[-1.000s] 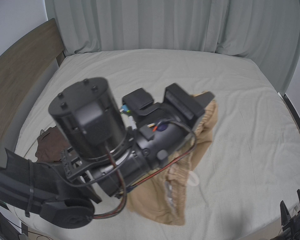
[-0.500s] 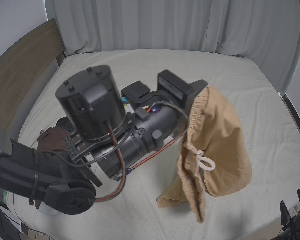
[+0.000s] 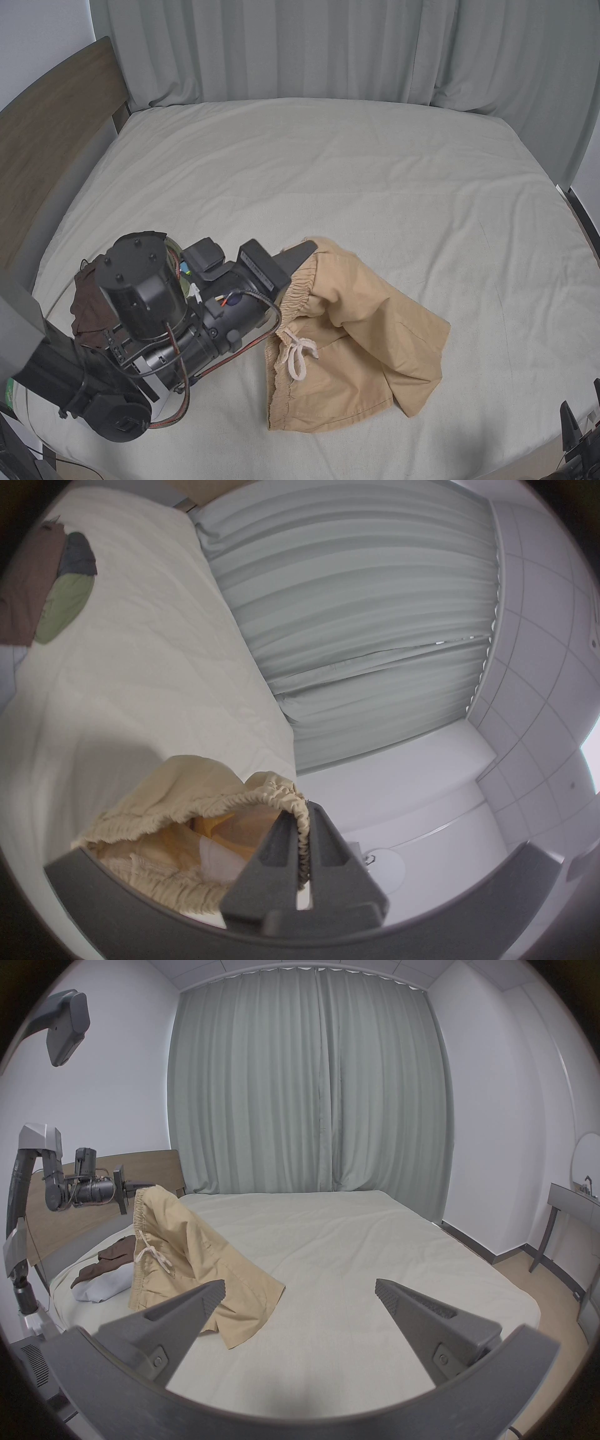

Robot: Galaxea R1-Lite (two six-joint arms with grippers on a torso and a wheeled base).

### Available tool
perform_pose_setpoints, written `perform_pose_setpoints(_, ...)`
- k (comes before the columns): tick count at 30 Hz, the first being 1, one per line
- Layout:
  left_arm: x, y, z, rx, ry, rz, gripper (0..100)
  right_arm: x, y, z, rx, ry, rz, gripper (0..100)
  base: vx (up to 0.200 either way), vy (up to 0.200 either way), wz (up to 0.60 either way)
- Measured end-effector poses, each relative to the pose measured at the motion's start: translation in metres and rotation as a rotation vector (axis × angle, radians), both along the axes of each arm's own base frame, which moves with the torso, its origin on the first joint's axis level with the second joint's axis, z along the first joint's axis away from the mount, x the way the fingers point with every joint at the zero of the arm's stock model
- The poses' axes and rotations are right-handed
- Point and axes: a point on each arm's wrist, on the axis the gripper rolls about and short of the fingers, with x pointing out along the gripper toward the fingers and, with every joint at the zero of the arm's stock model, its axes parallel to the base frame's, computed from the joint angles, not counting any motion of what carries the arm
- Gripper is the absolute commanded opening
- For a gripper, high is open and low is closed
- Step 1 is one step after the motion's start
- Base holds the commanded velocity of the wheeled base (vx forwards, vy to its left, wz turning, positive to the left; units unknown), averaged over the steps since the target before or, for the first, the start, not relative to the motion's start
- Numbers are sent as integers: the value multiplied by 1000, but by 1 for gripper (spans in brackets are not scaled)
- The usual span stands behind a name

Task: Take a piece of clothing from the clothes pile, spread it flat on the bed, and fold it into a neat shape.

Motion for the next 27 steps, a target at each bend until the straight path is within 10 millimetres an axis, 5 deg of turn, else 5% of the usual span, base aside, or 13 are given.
perform_pose_setpoints(15,-1,25,-45,189,-134,67,0,0,0,0,-1,0,0,100,0,0,0)
perform_pose_setpoints(27,15,57,-55,404,-252,110,0,0,0,0,-1,0,0,100,0,0,0)
